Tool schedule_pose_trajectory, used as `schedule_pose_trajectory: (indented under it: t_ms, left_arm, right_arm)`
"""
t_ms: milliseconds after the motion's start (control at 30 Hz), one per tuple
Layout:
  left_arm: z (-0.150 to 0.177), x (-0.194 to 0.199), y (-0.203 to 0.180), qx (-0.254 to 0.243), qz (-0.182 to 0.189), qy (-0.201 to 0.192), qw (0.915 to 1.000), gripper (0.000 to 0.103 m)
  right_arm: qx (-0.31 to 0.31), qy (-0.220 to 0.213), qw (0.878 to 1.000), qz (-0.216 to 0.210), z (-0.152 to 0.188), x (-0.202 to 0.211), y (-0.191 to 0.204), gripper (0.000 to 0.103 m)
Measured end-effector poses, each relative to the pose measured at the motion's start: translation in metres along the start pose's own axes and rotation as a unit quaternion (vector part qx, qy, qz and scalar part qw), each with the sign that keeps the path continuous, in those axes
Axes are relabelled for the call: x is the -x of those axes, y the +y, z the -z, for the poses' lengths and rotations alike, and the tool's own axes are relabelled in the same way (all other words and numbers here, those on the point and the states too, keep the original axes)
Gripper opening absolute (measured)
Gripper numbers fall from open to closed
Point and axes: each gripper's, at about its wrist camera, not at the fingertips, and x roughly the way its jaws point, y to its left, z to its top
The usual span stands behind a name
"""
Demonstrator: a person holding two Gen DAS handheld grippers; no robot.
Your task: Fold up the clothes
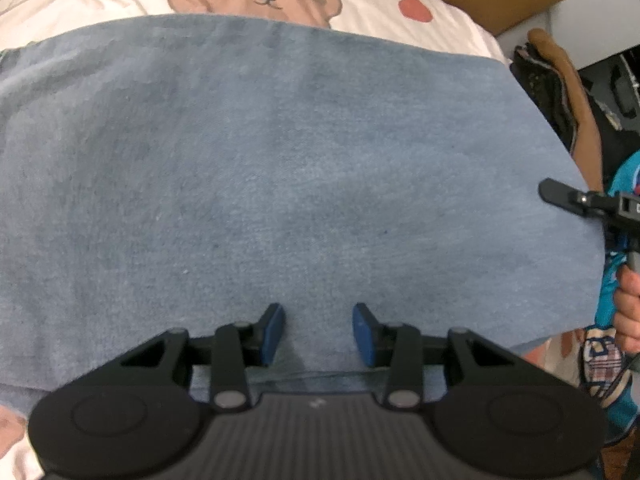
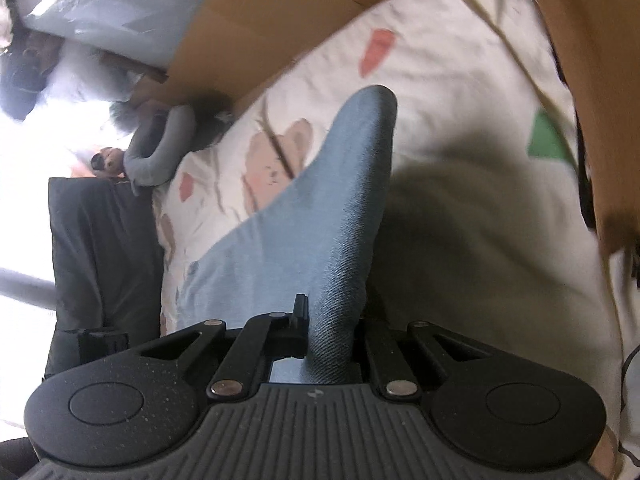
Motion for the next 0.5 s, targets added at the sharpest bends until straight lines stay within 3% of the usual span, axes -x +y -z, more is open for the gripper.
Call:
schedule_pose_trajectory:
  t_ms: [300, 433, 500]
  left_arm:
    - [0.002, 0.006, -0.007, 0.019, 0.064, -0.013, 0.9977, 0.041]
    - [0.001, 0.015, -0.010, 0.019, 0.105, -0.043, 0.9934, 0.041]
    - [0.000, 0.018, -0.016, -0.003, 0.097, -0.060, 0.9934, 0.041]
  right_arm:
    - [0.026, -0.018, 0.999, 0.026, -0.019, 0.038, 0.017, 0.006]
    - [0.026, -0.018, 0.999, 0.043, -0.022, 0.050, 0.014, 0.006]
    - [0.025, -0.020, 0.998, 0.049, -0.021, 0.053, 0.013, 0.006]
